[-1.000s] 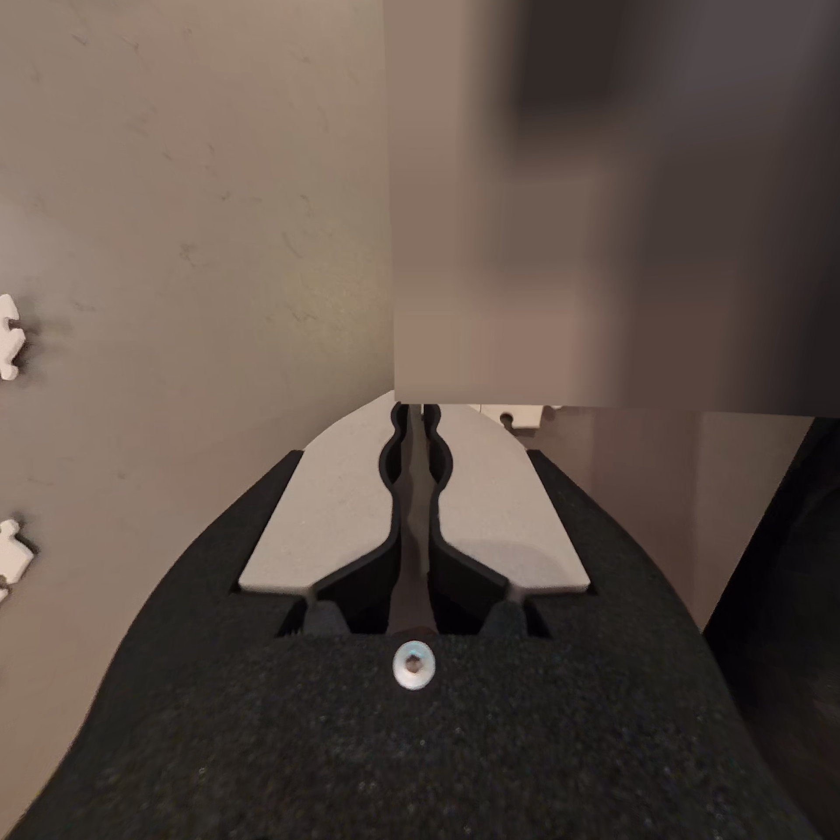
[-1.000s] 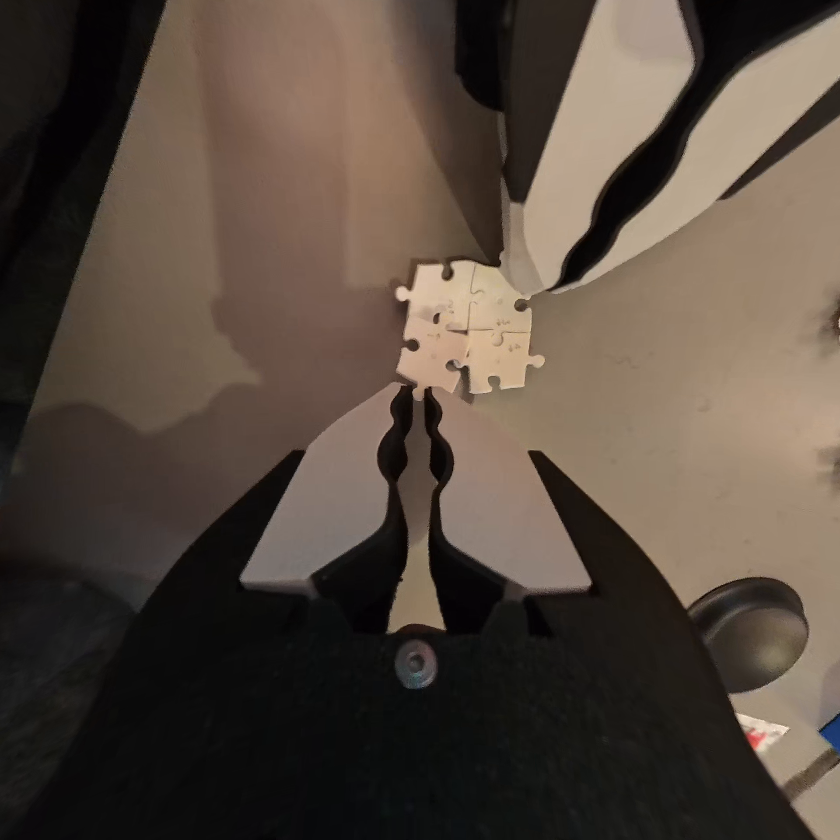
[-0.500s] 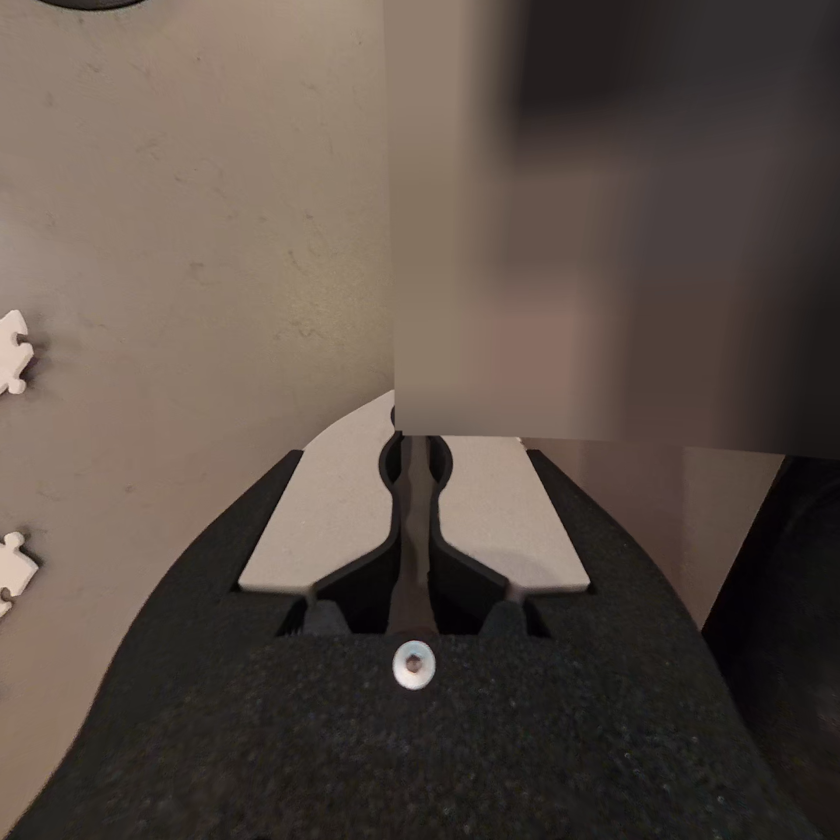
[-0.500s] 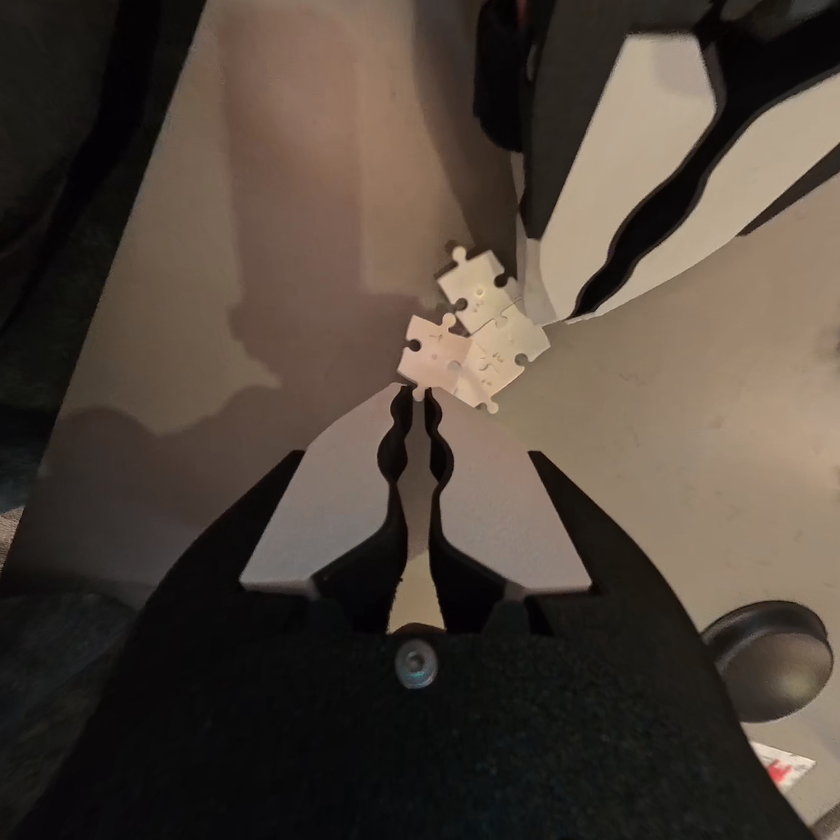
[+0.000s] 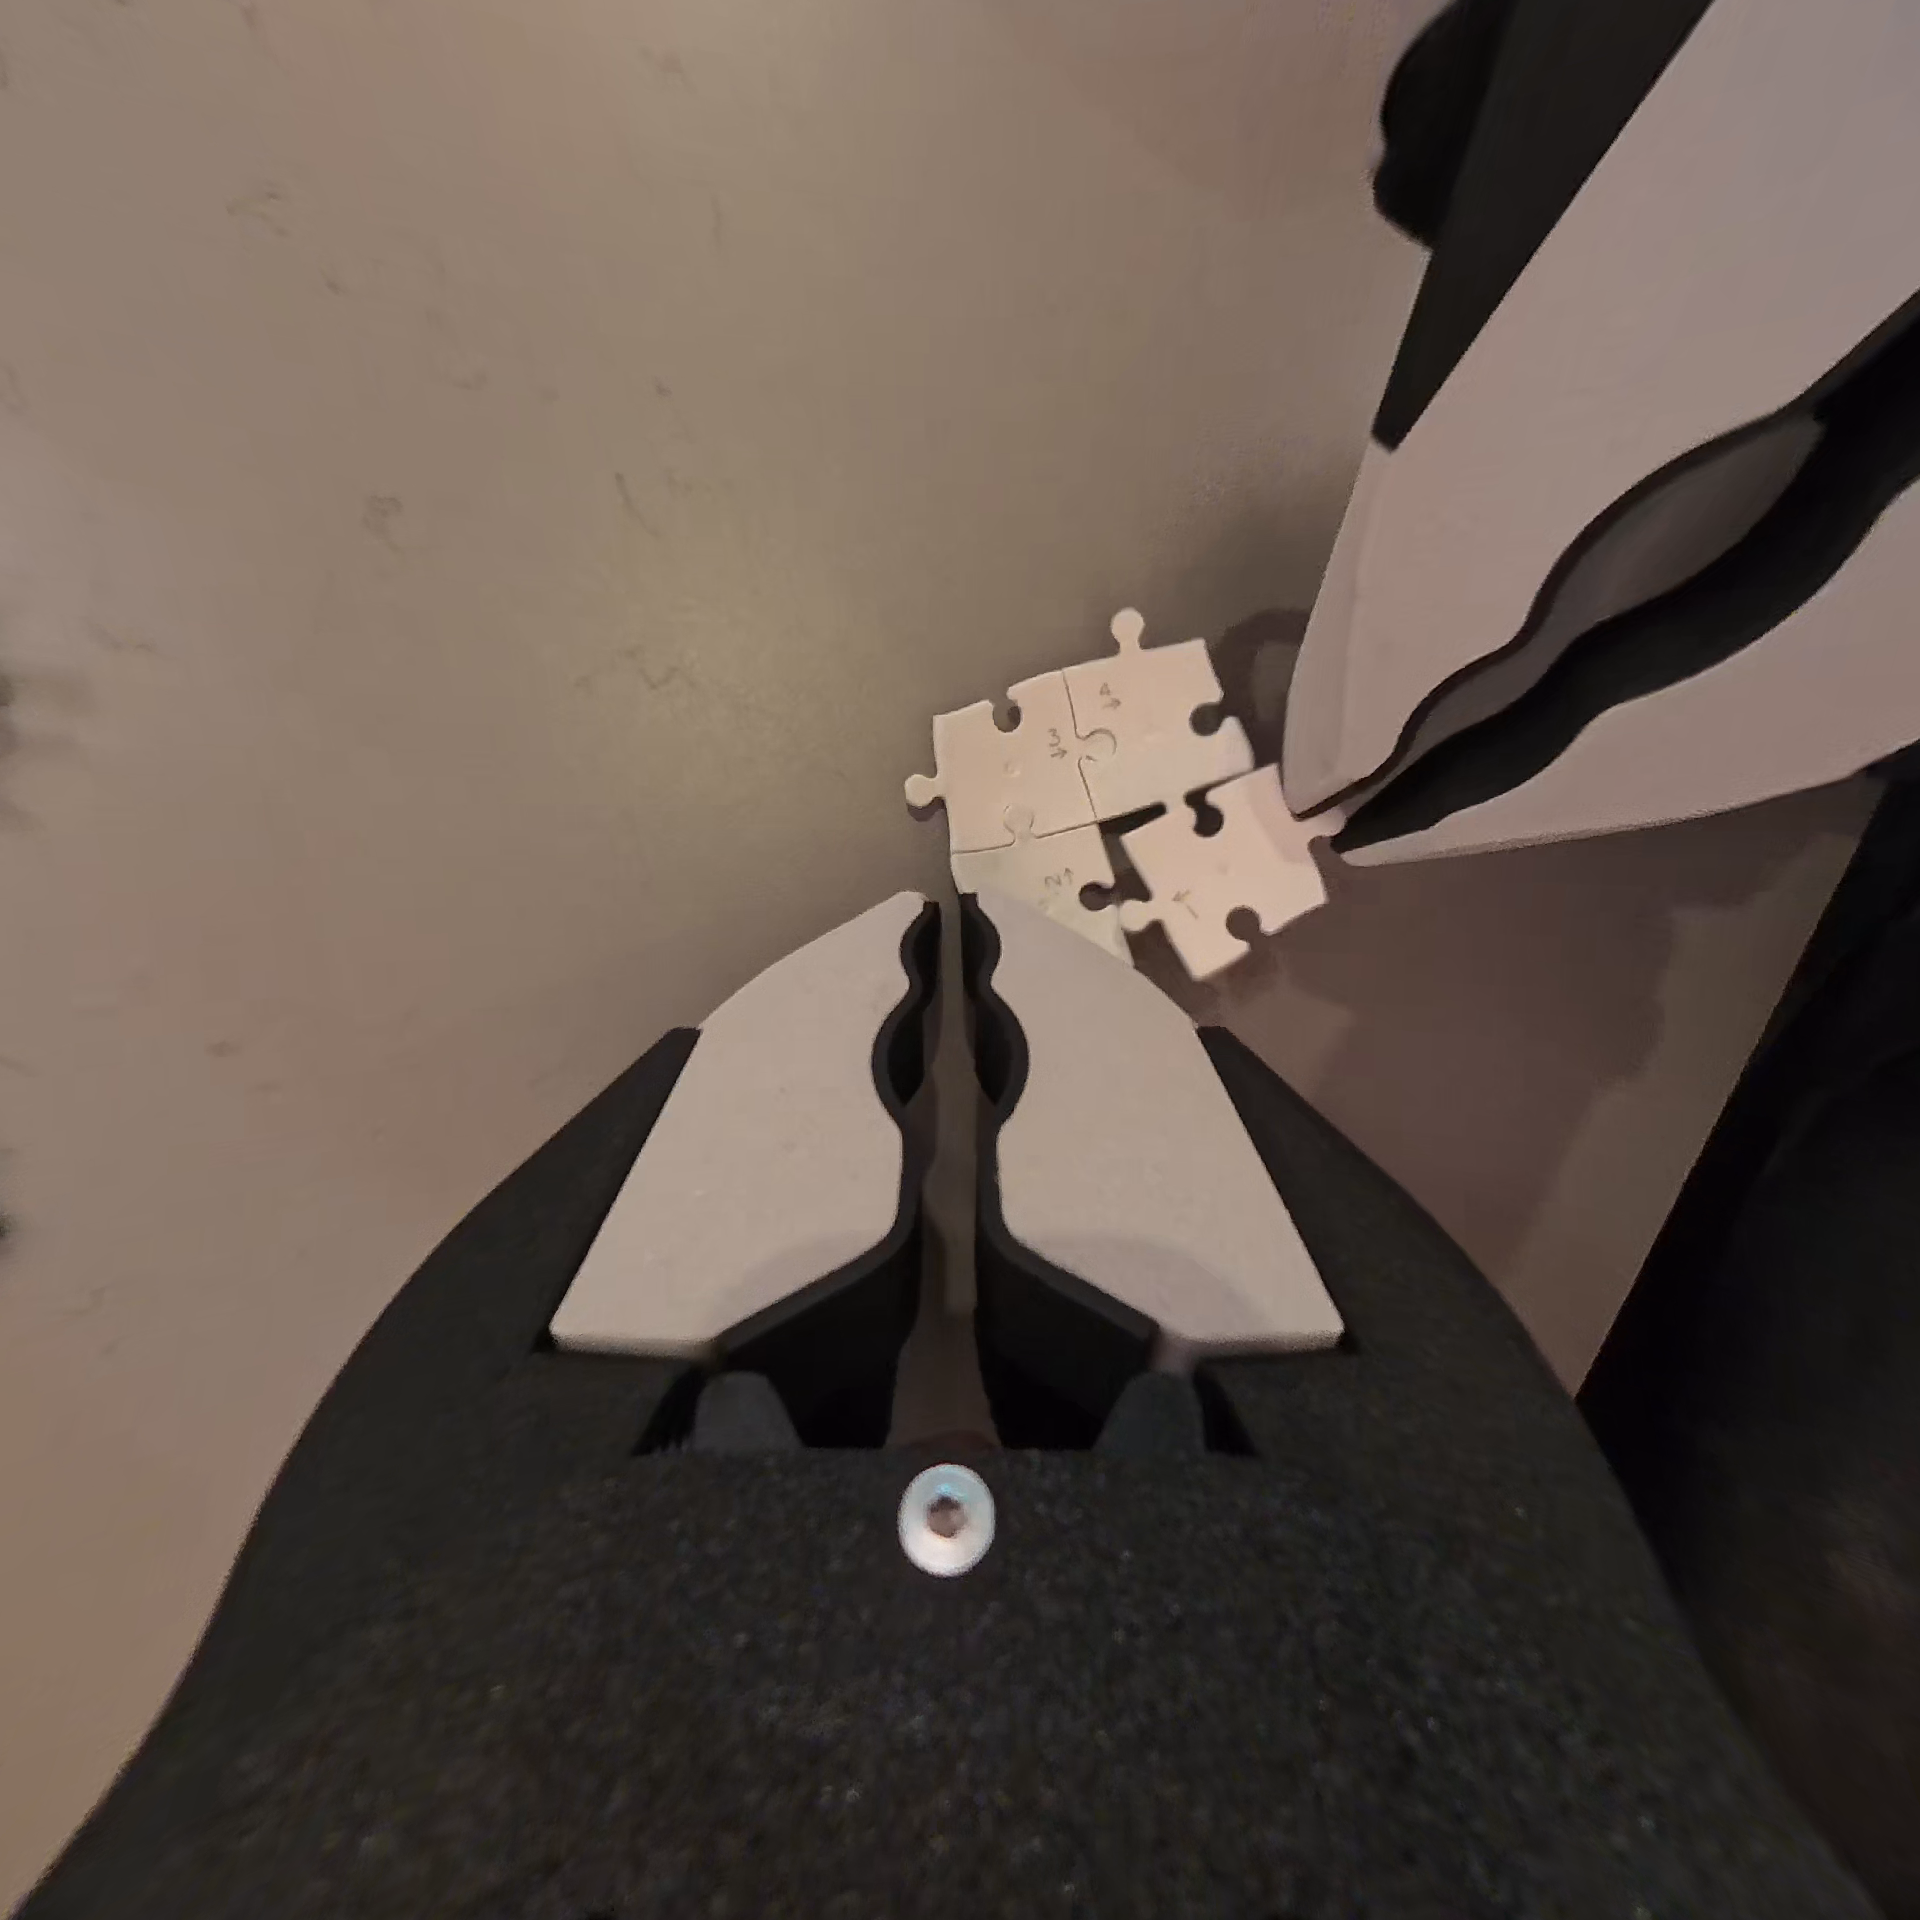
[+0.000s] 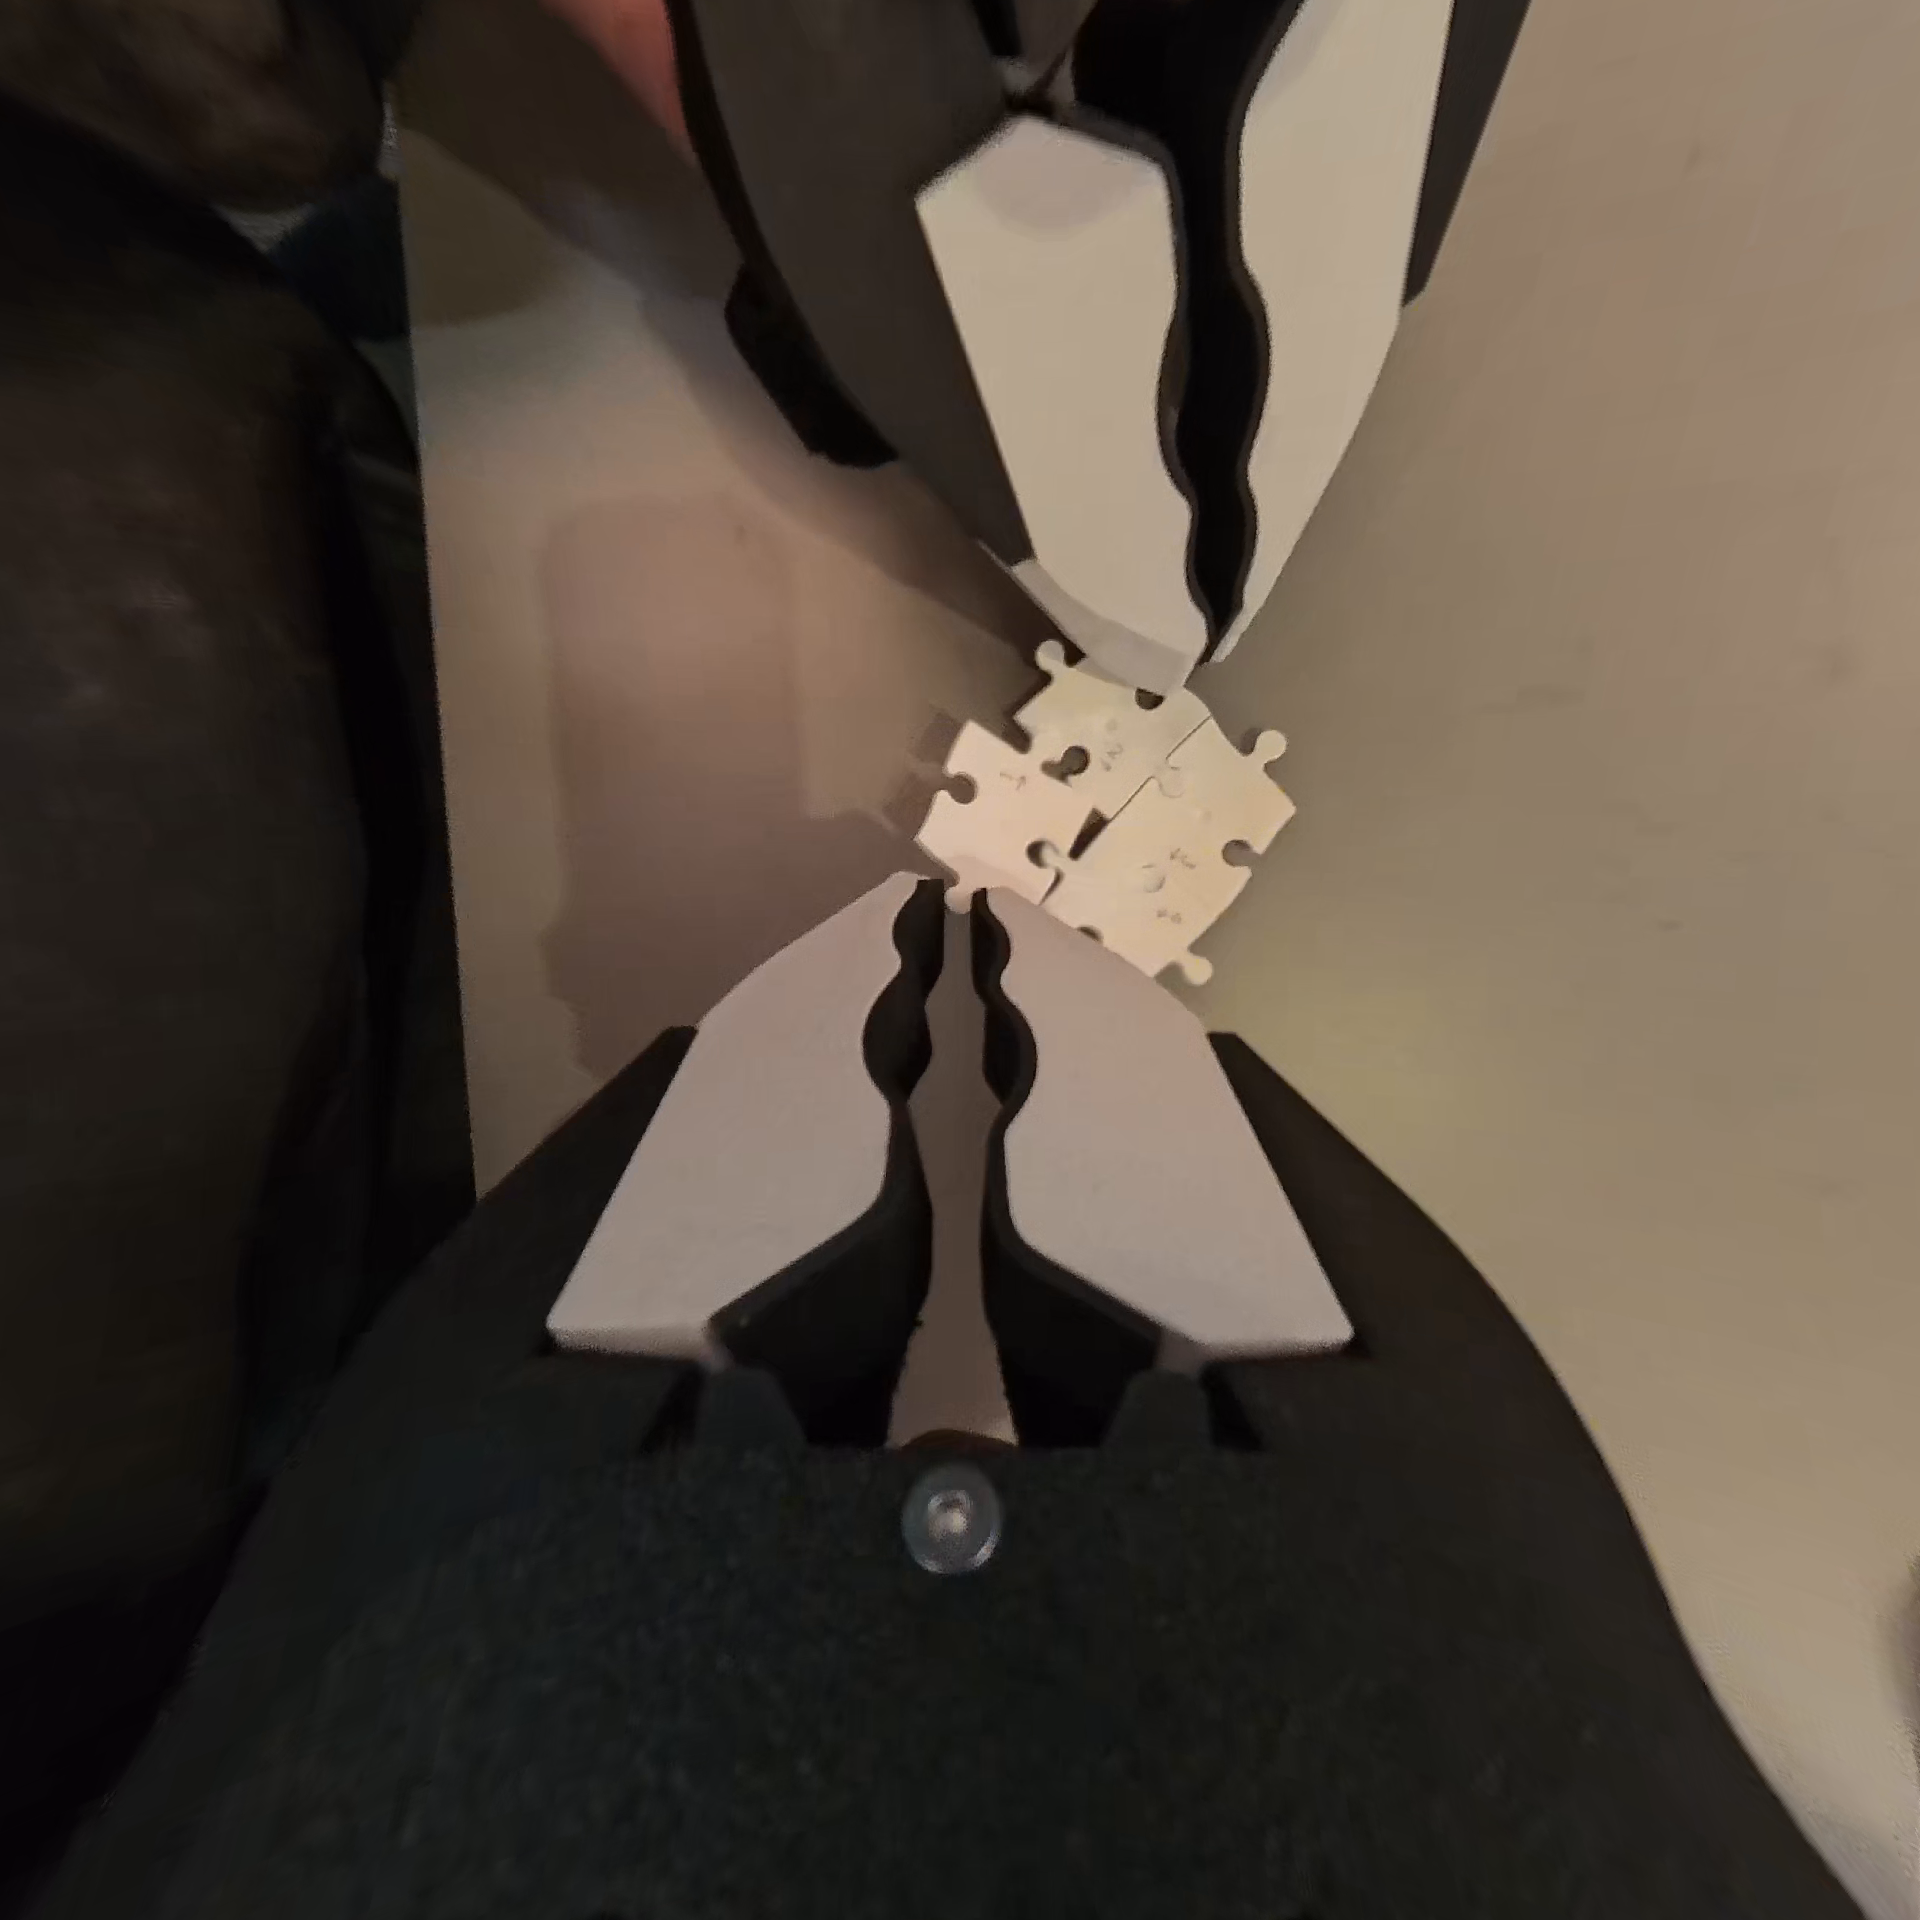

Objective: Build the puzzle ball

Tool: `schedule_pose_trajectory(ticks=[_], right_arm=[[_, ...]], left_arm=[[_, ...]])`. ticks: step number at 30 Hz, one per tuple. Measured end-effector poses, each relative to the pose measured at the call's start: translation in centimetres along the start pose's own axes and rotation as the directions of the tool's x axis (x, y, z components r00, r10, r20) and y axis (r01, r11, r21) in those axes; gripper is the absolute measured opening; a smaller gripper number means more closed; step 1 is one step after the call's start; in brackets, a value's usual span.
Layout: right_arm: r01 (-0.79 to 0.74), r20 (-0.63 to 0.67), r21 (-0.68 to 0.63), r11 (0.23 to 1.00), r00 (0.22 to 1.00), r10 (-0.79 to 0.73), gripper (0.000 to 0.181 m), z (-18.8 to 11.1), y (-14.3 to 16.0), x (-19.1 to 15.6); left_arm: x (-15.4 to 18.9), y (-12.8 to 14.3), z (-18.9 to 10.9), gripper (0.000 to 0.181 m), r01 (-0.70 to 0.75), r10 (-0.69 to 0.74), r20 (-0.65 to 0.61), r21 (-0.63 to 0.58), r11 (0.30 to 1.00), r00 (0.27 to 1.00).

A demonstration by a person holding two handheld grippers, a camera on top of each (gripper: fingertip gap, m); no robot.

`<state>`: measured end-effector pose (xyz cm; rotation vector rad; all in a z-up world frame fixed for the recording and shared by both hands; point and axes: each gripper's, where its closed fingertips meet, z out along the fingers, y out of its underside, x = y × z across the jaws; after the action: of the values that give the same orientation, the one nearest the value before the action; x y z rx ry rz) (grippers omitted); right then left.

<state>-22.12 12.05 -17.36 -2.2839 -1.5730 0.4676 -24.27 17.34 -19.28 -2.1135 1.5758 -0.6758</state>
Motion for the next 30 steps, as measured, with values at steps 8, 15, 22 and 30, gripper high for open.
schedule_pose_trajectory(ticks=[8,15,22,30], right_arm=[[-0.110,-0.035,0.020,0.994,0.993,0.111,0.005,0.5,0.1,-0.6],[-0.087,-0.050,0.030,0.996,0.995,0.088,0.005,-0.1,-0.3,-0.3],[-0.105,-0.060,-0.022,0.994,0.993,0.103,0.005,0.7,0.8,0.5],[-0.115,-0.040,-0.014,0.993,0.993,0.115,0.005,0.9,0.8,0.3]], left_arm=[[0.2,0.0,0.0,0.004,-0.013,0.013,0.007,-0.002,1.000,1.000],[0.2,-0.2,-0.1,0.004,-0.014,0.014,0.011,0.003,1.000,1.000],[0.2,-0.3,-0.2,0.004,-0.014,0.014,0.011,0.004,1.000,1.000],[0.4,-0.5,-0.5,0.004,-0.013,0.013,0.009,0.015,1.000,1.000]])
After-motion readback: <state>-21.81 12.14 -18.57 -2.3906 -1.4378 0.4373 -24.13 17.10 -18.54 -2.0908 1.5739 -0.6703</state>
